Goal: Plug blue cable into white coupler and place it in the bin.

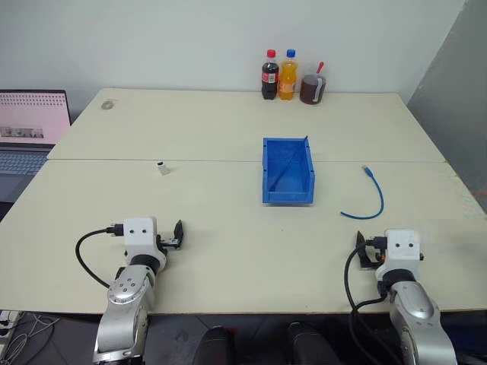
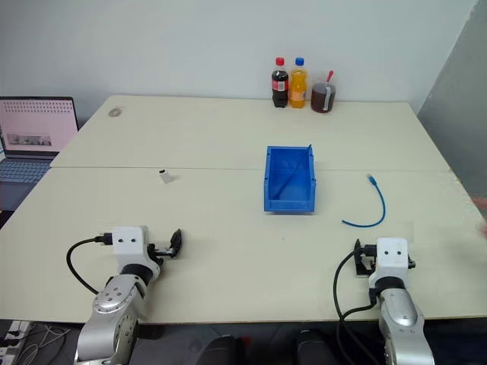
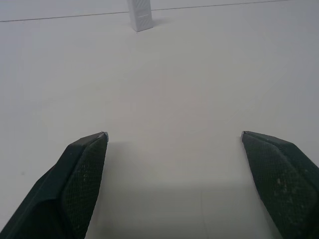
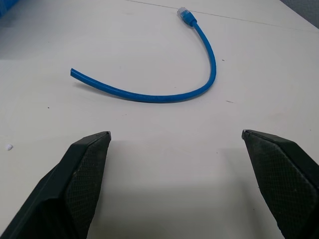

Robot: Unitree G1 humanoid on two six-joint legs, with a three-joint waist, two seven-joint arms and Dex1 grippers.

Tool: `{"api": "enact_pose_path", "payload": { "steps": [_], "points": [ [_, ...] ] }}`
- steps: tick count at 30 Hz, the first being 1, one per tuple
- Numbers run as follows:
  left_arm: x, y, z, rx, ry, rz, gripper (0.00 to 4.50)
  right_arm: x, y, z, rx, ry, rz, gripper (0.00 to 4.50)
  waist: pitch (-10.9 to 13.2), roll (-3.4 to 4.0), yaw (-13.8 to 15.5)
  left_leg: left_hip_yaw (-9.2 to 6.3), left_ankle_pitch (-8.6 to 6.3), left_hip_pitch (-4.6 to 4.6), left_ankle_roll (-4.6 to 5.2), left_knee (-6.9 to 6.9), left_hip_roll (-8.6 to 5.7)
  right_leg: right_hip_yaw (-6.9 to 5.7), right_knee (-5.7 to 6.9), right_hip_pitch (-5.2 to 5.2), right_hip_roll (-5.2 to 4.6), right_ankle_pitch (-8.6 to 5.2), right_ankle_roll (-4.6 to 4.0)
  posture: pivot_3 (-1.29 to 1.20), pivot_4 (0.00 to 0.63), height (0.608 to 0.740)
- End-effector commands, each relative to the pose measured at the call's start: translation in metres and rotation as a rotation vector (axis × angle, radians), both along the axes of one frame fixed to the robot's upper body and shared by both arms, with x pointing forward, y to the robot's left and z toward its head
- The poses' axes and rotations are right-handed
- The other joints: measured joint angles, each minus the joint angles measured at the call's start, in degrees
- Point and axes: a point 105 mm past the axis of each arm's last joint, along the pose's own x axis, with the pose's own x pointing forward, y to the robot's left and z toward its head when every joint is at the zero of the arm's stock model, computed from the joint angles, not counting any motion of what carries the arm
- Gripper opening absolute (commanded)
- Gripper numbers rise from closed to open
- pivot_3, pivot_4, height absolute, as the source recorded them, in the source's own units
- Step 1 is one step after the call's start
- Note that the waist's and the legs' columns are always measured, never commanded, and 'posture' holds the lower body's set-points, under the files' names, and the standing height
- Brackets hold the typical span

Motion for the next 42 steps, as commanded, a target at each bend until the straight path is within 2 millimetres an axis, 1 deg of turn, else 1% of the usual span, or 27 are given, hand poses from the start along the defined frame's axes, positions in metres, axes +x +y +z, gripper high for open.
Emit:
{"api": "enact_pose_path", "payload": {
  "steps": [1,11,27,30,32,34,35,39,40,41,42],
  "points": [
    [0.000,0.007,0.003,0.025,0.001,0.024,4.50,0.001,-0.001,0.017,-0.017,-0.067,-0.010,4.48,0.00,0.00,0.00,0.00,0.00,0.00,0.00,0.00,0.00,0.00,0.00,0.00,0.00,0.00,0.00,0.00,0.150,0.740],
    [0.000,0.004,0.004,-0.003,-0.017,0.025,4.50,-0.001,-0.003,0.015,-0.026,-0.062,-0.009,4.48,0.00,0.00,0.00,0.00,0.00,0.00,0.00,0.00,0.00,0.00,0.00,0.00,0.00,0.00,0.00,0.00,0.150,0.740],
    [0.003,0.000,0.003,-0.018,-0.022,0.016,4.50,-0.002,-0.005,0.018,-0.035,-0.071,-0.015,4.48,0.00,-0.01,0.00,0.00,0.00,-0.01,0.00,0.00,-0.01,0.00,-0.01,0.01,0.00,0.00,0.00,0.00,0.150,0.740],
    [0.004,-0.003,0.004,-0.030,-0.024,-0.016,4.50,-0.002,-0.007,0.019,-0.026,-0.074,-0.031,4.48,0.00,0.00,0.02,0.00,0.00,-0.01,0.00,0.00,-0.01,-0.01,-0.01,0.00,0.00,0.00,0.00,0.00,0.150,0.740],
    [0.007,-0.009,0.008,-0.029,-0.029,-0.078,4.50,-0.002,-0.009,0.022,-0.016,-0.083,-0.046,4.48,0.00,-0.01,0.01,0.00,0.00,-0.01,0.00,0.00,-0.01,-0.01,-0.01,0.00,0.00,0.00,0.01,0.00,0.150,0.740],
    [0.013,-0.018,0.019,-0.033,-0.048,-0.185,4.50,-0.002,-0.011,0.028,-0.019,-0.094,-0.052,4.48,0.01,-0.03,0.02,0.01,0.00,-0.02,0.00,0.00,-0.02,-0.01,-0.01,-0.01,0.00,0.00,0.00,0.00,0.150,0.740],
    [0.018,-0.028,0.027,-0.025,-0.059,-0.272,4.50,-0.002,-0.012,0.031,-0.023,-0.100,-0.052,4.48,0.04,-0.06,0.02,0.00,0.00,-0.03,0.00,0.00,-0.03,-0.02,-0.01,-0.02,0.01,0.00,0.00,0.00,0.150,0.740],
    [0.040,-0.066,0.072,0.015,-0.130,-0.590,4.50,-0.001,-0.013,0.046,-0.041,-0.115,-0.032,4.48,0.10,-0.20,0.32,-0.03,0.01,-0.09,-0.02,0.00,-0.07,-0.09,0.02,-0.05,0.07,0.01,0.00,0.00,0.150,0.740],
    [0.046,-0.081,0.087,0.018,-0.153,-0.691,4.50,0.002,-0.014,0.053,-0.044,-0.124,-0.024,4.48,0.09,-0.20,0.27,-0.03,0.02,-0.14,-0.02,0.00,-0.10,-0.10,0.02,-0.11,0.09,0.01,0.00,0.00,0.150,0.740],
    [0.050,-0.091,0.096,0.021,-0.165,-0.756,4.50,0.004,-0.015,0.057,-0.045,-0.129,-0.020,4.48,0.10,-0.22,0.29,0.03,0.02,-0.13,-0.02,0.01,-0.08,-0.05,0.00,-0.10,0.10,0.02,0.03,0.00,0.150,0.740],
    [0.051,-0.112,0.109,0.045,-0.180,-0.888,4.50,0.009,-0.018,0.063,-0.049,-0.134,-0.012,4.48,0.15,-0.29,0.30,0.04,0.02,-0.17,-0.02,0.01,-0.13,-0.04,0.00,-0.12,0.09,0.02,0.03,0.00,0.150,0.740]
  ]
}}
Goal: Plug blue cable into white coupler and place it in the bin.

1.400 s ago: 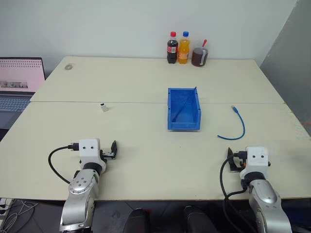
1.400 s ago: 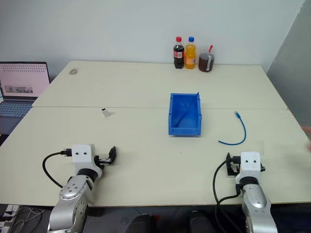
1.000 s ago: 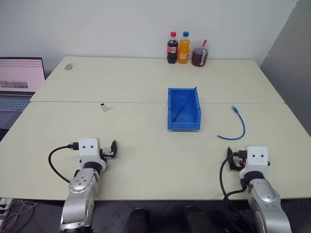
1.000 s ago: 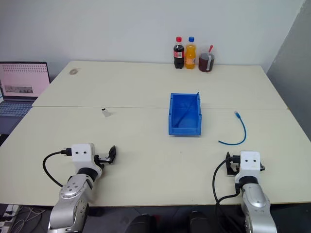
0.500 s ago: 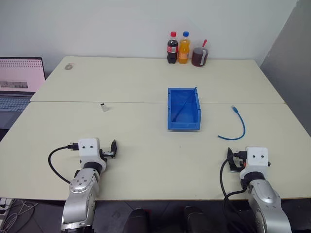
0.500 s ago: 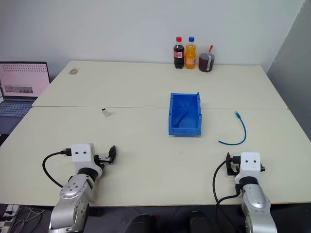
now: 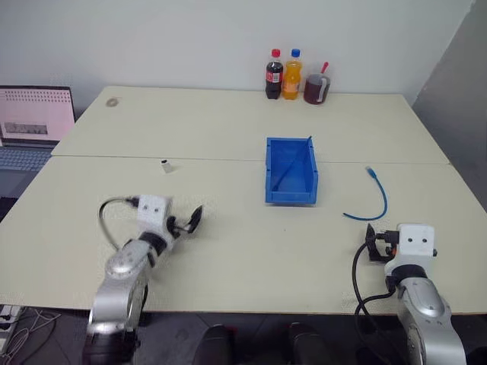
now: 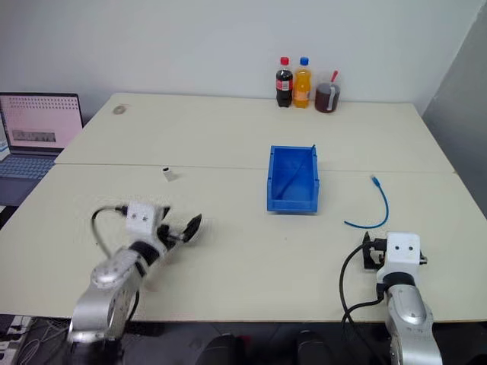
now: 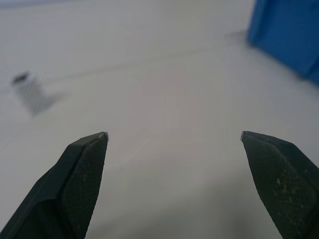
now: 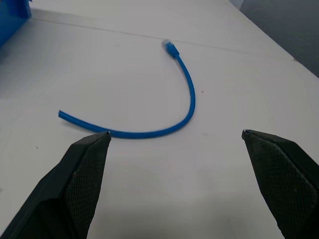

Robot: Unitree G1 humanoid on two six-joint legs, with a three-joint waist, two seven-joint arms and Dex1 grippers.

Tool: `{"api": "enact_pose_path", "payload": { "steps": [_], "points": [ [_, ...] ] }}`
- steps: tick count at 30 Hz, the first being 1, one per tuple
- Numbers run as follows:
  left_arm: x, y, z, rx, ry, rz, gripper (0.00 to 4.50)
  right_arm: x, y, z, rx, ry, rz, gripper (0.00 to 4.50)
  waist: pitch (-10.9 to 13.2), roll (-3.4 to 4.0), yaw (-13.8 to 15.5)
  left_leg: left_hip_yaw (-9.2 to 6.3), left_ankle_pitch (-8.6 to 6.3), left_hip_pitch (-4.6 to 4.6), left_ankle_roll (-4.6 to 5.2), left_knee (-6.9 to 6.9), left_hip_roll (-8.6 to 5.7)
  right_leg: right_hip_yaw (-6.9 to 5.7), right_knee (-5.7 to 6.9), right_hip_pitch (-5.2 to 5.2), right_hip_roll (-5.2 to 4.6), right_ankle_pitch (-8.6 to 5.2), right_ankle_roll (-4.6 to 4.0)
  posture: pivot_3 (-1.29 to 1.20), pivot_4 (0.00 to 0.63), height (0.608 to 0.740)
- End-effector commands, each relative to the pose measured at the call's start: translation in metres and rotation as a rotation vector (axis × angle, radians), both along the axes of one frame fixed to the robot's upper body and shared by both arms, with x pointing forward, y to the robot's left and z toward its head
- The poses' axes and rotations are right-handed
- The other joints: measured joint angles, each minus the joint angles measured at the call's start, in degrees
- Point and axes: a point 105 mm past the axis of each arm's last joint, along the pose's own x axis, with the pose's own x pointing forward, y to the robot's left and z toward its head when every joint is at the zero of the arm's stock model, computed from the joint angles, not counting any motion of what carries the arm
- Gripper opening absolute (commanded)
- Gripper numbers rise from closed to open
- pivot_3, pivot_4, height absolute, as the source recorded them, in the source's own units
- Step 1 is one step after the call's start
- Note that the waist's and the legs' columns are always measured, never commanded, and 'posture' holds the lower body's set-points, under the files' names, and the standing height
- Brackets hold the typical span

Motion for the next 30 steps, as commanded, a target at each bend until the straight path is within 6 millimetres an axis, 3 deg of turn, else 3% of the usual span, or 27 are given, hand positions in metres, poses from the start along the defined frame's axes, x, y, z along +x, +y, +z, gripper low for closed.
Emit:
{"api": "enact_pose_path", "payload": {
  "steps": [1,3,6,9,12,20,26,30],
  "points": [
    [0.004,-0.072,0.047,0.055,-0.077,-0.449,4.50,0.015,-0.011,0.036,-0.015,-0.070,0.022,4.48,0.06,-0.07,0.00,0.00,0.00,-0.06,0.00,0.04,-0.05,-0.01,0.00,-0.05,0.02,0.03,0.05,0.00,0.150,0.740],
    [-0.004,-0.108,0.060,0.125,-0.100,-0.684,4.50,0.029,-0.019,0.044,-0.021,-0.054,0.048,4.48,0.06,-0.07,-0.09,-0.01,0.00,-0.26,0.00,0.29,-0.06,-0.01,0.00,-0.09,0.06,0.10,0.14,0.00,0.150,0.740],
    [-0.014,-0.144,0.072,0.180,-0.121,-0.929,4.50,0.049,-0.029,0.046,-0.030,0.012,0.114,4.48,0.07,-0.05,-0.34,0.05,-0.01,-0.29,0.01,0.29,-0.08,0.05,-0.08,-0.07,0.06,0.11,0.16,0.00,0.150,0.740],
    [-0.018,-0.165,0.072,0.213,-0.122,-1.072,4.50,0.068,-0.039,0.043,0.010,0.078,0.146,4.48,0.08,-0.03,-0.44,0.03,-0.02,-0.29,0.03,0.24,-0.02,0.06,-0.05,-0.13,0.17,0.08,0.10,0.00,0.150,0.740],
    [-0.011,-0.179,0.068,0.255,-0.148,-1.105,4.50,0.089,-0.046,0.043,0.023,0.132,0.194,4.48,0.26,0.21,-0.49,-0.06,-0.02,-0.27,0.05,0.23,0.04,0.03,0.02,-0.16,0.30,0.07,0.04,0.00,0.150,0.740],
    [-0.003,-0.180,0.065,0.252,-0.161,-1.097,4.50,0.129,-0.052,0.037,0.037,0.218,0.303,4.48,0.36,0.34,-0.66,-0.04,-0.02,-0.36,0.06,0.26,0.02,0.06,0.00,-0.18,0.26,0.21,-0.16,0.00,0.150,0.740],
    [-0.002,-0.175,0.064,0.246,-0.145,-1.074,4.50,0.145,-0.050,0.019,0.059,0.292,0.345,4.48,0.38,0.36,-0.39,-0.01,-0.02,-0.39,0.06,0.30,0.00,0.06,-0.01,-0.18,0.22,0.21,-0.17,0.00,0.150,0.740],
    [-0.001,-0.169,0.064,0.244,-0.141,-1.047,4.50,0.149,-0.066,0.011,0.058,0.307,0.284,4.48,0.38,0.36,-0.39,-0.02,-0.02,-0.39,0.06,0.38,0.00,0.05,0.04,-0.18,0.21,0.22,-0.16,0.00,0.150,0.740]
  ]
}}
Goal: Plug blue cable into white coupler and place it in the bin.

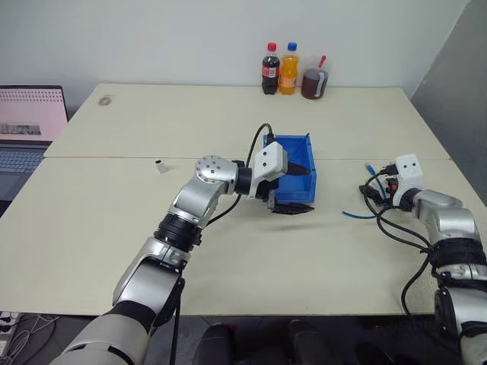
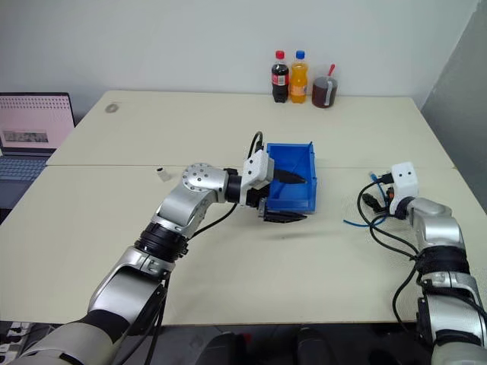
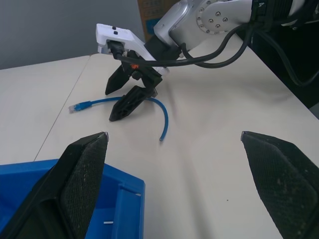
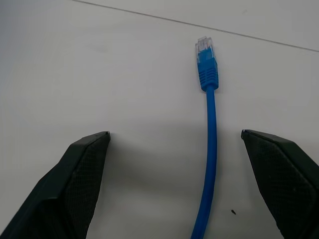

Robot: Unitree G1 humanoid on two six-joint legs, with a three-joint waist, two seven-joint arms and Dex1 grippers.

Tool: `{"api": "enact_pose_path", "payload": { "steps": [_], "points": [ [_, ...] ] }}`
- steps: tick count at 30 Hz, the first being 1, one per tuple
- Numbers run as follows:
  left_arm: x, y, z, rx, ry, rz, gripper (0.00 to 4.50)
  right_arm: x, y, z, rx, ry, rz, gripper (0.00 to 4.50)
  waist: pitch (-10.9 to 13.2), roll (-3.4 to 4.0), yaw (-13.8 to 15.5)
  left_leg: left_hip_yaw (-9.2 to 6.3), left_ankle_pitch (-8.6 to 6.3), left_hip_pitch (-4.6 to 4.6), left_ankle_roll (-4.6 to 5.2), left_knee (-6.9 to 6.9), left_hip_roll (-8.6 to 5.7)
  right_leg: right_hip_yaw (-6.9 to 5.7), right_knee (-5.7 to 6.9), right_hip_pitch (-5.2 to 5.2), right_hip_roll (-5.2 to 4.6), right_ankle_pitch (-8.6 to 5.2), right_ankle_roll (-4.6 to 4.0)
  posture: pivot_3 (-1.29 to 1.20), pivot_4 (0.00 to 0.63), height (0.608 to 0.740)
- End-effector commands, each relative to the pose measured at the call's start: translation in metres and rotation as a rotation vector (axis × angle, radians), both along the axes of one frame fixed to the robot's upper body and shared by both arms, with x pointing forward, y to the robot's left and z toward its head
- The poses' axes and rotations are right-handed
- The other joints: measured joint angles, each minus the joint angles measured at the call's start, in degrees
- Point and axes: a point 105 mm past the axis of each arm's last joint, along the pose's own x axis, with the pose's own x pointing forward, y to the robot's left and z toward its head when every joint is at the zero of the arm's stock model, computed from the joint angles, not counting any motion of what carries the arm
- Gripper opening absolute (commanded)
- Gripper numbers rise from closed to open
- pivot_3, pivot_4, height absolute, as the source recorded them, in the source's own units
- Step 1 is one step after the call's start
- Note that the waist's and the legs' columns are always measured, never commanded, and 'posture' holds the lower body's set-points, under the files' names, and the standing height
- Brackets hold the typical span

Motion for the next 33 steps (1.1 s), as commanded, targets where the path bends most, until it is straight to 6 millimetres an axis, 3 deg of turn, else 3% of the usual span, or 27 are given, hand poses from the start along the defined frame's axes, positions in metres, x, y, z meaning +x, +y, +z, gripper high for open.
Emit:
{"api": "enact_pose_path", "payload": {
  "steps": [1,5,8,20,23,29,33],
  "points": [
    [-0.001,0.004,0.014,-0.036,-0.039,0.018,4.50,0.004,-0.015,0.005,-0.027,-0.024,-0.044,4.48,0.00,0.00,0.02,0.00,0.00,0.00,0.00,0.00,0.00,0.00,0.00,0.00,0.00,0.00,0.00,0.00,0.150,0.740],
    [-0.002,0.007,0.017,-0.062,-0.036,0.031,4.50,0.006,-0.014,0.003,0.011,-0.019,-0.031,4.48,0.00,0.00,0.00,0.00,0.00,0.00,0.00,0.07,0.00,0.00,0.02,0.03,-0.01,0.03,0.03,0.00,0.150,0.740],
    [-0.002,0.007,0.018,-0.080,-0.027,0.036,4.50,0.007,-0.007,0.002,0.085,0.000,-0.009,3.67,0.00,0.00,0.01,-0.01,0.01,0.00,-0.01,0.11,0.00,0.00,0.04,0.04,-0.01,0.05,0.05,0.00,0.150,0.740],
    [-0.006,0.008,0.013,-0.056,-0.035,0.011,4.50,0.004,-0.003,-0.009,0.015,0.012,0.051,0.60,-0.01,0.00,0.03,0.00,0.01,0.00,-0.01,0.14,0.00,0.01,0.05,0.05,-0.02,0.07,0.08,0.00,0.150,0.740],
    [-0.010,0.009,0.011,-0.049,-0.027,-0.010,4.50,0.001,-0.004,-0.011,0.020,0.014,0.052,0.04,-0.01,0.00,0.03,0.00,0.01,0.00,-0.01,0.16,0.00,0.01,0.06,0.06,-0.02,0.07,0.09,0.00,0.150,0.740],
    [-0.027,0.012,0.002,-0.011,-0.012,-0.086,4.50,-0.010,0.004,-0.013,-0.009,0.037,0.147,0.04,-0.01,0.02,0.07,-0.04,0.01,0.00,-0.01,0.14,0.02,-0.03,0.06,0.07,-0.02,0.07,0.08,0.00,0.150,0.740],
    [-0.033,0.029,-0.005,0.017,0.014,-0.105,4.50,-0.035,0.030,-0.002,-0.004,0.062,0.344,0.04,-0.04,0.05,0.14,-0.07,0.01,0.00,-0.01,0.13,0.03,-0.05,0.06,0.07,-0.01,0.07,0.08,0.00,0.150,0.740]
  ]
}}
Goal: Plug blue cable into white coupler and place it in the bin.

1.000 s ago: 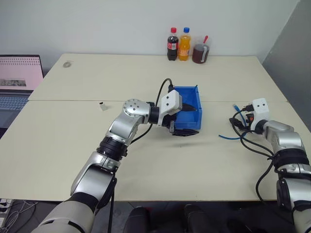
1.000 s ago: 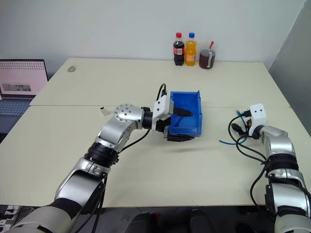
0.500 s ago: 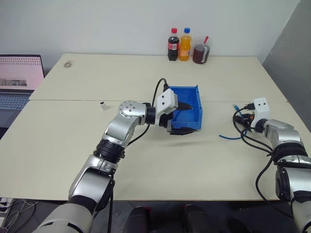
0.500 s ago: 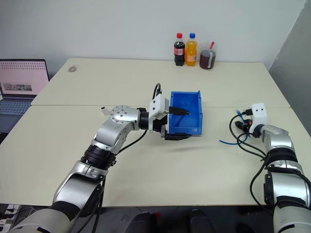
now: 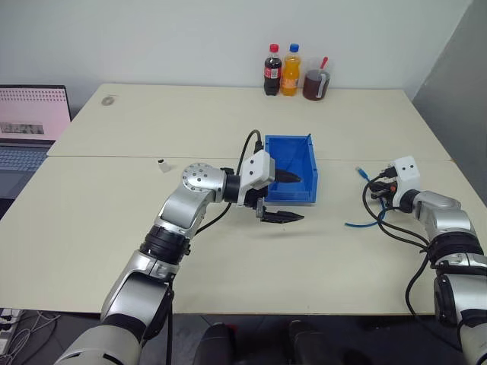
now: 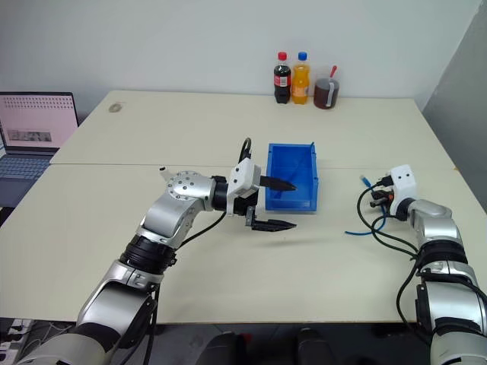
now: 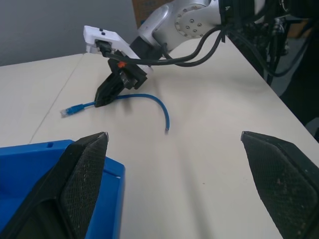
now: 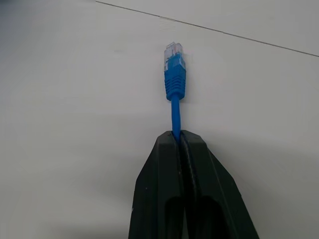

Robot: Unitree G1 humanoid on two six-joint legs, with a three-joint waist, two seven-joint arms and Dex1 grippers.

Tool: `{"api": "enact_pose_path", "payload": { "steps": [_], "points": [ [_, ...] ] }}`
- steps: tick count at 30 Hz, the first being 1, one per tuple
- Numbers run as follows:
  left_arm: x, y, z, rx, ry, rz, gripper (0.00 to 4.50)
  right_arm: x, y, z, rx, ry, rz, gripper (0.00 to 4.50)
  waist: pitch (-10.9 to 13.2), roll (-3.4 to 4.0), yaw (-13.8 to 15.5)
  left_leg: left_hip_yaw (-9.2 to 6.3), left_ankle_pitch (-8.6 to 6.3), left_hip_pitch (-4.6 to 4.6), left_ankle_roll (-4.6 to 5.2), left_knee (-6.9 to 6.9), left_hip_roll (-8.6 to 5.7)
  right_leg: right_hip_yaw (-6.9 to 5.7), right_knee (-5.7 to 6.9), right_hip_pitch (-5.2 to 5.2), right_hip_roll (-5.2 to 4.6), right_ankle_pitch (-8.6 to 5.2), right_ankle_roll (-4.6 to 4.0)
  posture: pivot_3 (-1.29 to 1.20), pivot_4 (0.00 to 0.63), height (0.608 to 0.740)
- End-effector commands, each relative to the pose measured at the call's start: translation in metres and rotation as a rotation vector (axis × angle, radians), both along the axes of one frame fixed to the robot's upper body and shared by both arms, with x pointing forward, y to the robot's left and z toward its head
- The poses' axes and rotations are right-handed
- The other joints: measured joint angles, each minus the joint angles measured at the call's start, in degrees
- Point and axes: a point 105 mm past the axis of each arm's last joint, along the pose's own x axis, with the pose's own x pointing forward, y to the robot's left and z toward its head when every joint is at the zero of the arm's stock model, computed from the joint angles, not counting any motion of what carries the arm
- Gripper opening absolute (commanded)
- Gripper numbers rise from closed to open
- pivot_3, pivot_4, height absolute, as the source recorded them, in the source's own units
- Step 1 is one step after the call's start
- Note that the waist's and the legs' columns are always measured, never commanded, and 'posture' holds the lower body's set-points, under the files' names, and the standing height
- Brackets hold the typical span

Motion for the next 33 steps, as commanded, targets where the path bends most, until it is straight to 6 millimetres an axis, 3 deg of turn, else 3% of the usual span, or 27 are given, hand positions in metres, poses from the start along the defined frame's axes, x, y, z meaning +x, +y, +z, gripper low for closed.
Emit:
{"api": "enact_pose_path", "payload": {
  "steps": [1,7,10,13,15,21,24,25,28,33],
  "points": [
    [-0.005,0.016,0.004,0.007,-0.009,-0.022,4.50,-0.030,0.032,0.012,0.027,0.065,0.225,0.04,-0.02,0.03,0.02,-0.02,0.00,0.01,0.00,-0.01,0.01,-0.02,0.00,0.00,0.00,0.00,0.00,0.00,0.150,0.740],
    [-0.003,0.066,0.020,-0.095,0.079,0.178,4.50,-0.086,0.090,0.056,0.113,0.103,0.544,0.04,0.06,0.14,-0.78,-0.05,0.00,0.01,0.01,0.03,0.04,-0.01,0.08,-0.04,0.03,-0.01,0.01,0.00,0.150,0.740],
    [-0.021,0.104,0.004,-0.068,0.120,0.335,4.50,-0.108,0.134,0.069,0.188,0.119,0.727,0.04,0.07,0.15,-1.78,-0.27,-0.01,0.09,0.01,0.00,0.13,0.03,0.09,-0.02,0.07,-0.06,0.10,0.00,0.150,0.740],
    [-0.042,0.136,-0.018,-0.015,0.146,0.485,4.50,-0.121,0.173,0.067,0.218,0.140,0.875,0.04,0.08,0.11,-2.56,-0.58,-0.01,0.20,0.01,-0.04,0.15,-0.04,0.11,0.09,0.11,-0.12,0.16,0.00,0.150,0.740],
    [-0.060,0.149,-0.030,0.002,0.167,0.555,4.50,-0.119,0.194,0.062,0.217,0.147,0.932,0.04,0.13,0.03,-2.67,-0.63,-0.01,0.24,0.01,-0.06,0.18,-0.07,0.14,0.09,0.09,-0.15,0.13,0.00,0.150,0.740],
    [-0.130,0.155,-0.066,-0.022,0.260,0.808,4.50,-0.070,0.241,0.018,-0.023,0.109,0.963,0.04,0.24,-0.45,-1.96,-0.46,0.00,0.26,0.00,0.04,0.23,-0.07,0.17,0.09,-0.35,-0.17,0.15,0.00,0.150,0.740],
    [-0.150,0.156,-0.077,-0.031,0.272,0.924,4.50,-0.067,0.261,0.005,-0.044,0.135,1.049,0.04,0.26,-0.53,-1.15,-0.44,0.00,0.29,0.00,0.03,0.12,-0.09,0.01,0.04,-0.46,-0.06,-0.08,0.00,0.150,0.740],
    [-0.154,0.155,-0.078,-0.034,0.276,0.948,4.50,-0.068,0.265,0.003,-0.047,0.142,1.071,0.04,0.26,-0.53,-0.85,-0.43,0.00,0.29,0.00,0.02,0.11,-0.08,-0.01,0.06,-0.47,-0.06,-0.09,0.00,0.150,0.740],
    [-0.156,0.159,-0.080,-0.061,0.269,1.043,4.50,-0.075,0.274,-0.010,-0.056,0.207,1.141,0.59,0.26,-0.53,-0.46,-0.45,0.00,0.28,0.00,0.01,0.09,-0.12,-0.01,0.02,-0.46,-0.08,-0.12,0.00,0.150,0.740],
    [-0.141,0.155,-0.078,-0.137,0.272,1.103,4.50,-0.079,0.271,-0.024,-0.101,0.261,1.178,1.86,0.22,-0.53,-0.46,-0.42,0.00,0.44,0.00,-0.01,0.11,-0.14,0.02,0.08,-0.38,-0.08,-0.12,0.00,0.150,0.740]
  ]
}}
